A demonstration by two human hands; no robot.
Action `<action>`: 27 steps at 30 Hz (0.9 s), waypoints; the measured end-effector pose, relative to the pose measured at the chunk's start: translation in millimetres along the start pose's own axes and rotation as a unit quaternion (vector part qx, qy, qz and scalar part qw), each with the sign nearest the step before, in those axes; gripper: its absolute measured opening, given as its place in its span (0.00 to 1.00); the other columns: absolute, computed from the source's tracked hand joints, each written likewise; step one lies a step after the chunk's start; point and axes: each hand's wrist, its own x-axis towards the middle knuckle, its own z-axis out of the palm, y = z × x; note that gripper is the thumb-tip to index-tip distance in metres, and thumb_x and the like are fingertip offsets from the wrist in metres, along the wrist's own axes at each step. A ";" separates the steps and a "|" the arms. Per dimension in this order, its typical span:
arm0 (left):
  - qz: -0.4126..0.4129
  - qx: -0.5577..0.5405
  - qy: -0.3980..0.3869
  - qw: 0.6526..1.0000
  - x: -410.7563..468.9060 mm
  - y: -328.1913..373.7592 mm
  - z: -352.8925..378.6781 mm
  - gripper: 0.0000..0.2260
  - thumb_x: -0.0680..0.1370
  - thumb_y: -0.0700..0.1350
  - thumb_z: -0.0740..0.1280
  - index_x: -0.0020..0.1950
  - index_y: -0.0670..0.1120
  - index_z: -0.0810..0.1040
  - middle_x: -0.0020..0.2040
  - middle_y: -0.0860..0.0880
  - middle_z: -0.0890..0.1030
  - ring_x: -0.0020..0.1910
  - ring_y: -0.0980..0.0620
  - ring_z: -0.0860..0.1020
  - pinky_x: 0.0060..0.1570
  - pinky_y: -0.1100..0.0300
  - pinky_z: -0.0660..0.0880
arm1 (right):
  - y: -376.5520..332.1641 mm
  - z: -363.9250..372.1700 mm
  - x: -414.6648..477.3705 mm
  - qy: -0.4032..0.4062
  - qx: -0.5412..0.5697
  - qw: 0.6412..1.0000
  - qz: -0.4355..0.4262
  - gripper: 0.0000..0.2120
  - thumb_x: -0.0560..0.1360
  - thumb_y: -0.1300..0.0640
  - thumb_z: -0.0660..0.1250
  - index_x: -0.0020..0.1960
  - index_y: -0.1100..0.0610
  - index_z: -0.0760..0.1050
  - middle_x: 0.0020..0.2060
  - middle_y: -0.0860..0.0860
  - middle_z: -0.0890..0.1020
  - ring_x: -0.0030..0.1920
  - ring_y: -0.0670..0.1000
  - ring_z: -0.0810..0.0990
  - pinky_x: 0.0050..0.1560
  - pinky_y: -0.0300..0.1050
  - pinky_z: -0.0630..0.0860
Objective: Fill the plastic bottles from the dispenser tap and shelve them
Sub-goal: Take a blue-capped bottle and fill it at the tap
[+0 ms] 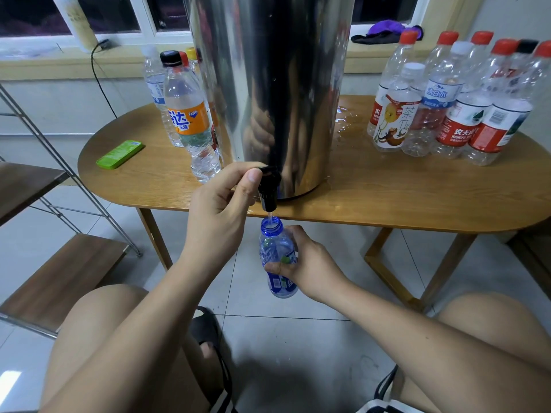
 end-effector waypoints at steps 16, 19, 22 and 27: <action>-0.003 -0.005 0.002 1.000 -0.5 -2.1 0.5 0.11 0.89 0.47 0.63 0.63 0.48 0.86 0.50 0.50 0.86 0.47 0.52 0.82 0.48 0.51 0.81 | 3.9 1.6 1.3 0.003 0.004 1.000 0.007 0.37 0.74 0.43 0.81 0.75 0.46 0.66 0.70 0.45 0.81 0.65 0.48 0.81 0.62 0.47 0.82; -0.002 -0.005 0.002 1.000 -0.4 -3.2 0.2 0.12 0.89 0.47 0.63 0.63 0.47 0.86 0.50 0.50 0.86 0.47 0.52 0.82 0.48 0.48 0.81 | 3.9 1.7 1.6 0.002 0.003 1.000 0.008 0.37 0.74 0.43 0.81 0.76 0.46 0.66 0.70 0.44 0.80 0.65 0.48 0.81 0.63 0.47 0.82; -0.004 -0.003 0.002 1.000 -0.7 -3.8 -0.4 0.12 0.89 0.48 0.63 0.63 0.48 0.85 0.50 0.50 0.86 0.47 0.51 0.82 0.48 0.46 0.81 | 3.8 1.6 1.2 0.004 0.004 1.000 0.008 0.37 0.74 0.43 0.81 0.76 0.46 0.66 0.70 0.44 0.81 0.64 0.47 0.81 0.62 0.45 0.81; -0.004 0.004 0.001 1.000 -1.1 -4.4 -0.6 0.12 0.90 0.48 0.63 0.63 0.49 0.85 0.50 0.50 0.86 0.48 0.51 0.82 0.48 0.47 0.81 | 2.4 0.6 0.4 0.004 0.005 1.000 0.007 0.36 0.75 0.44 0.81 0.76 0.47 0.66 0.70 0.44 0.80 0.65 0.47 0.80 0.60 0.42 0.80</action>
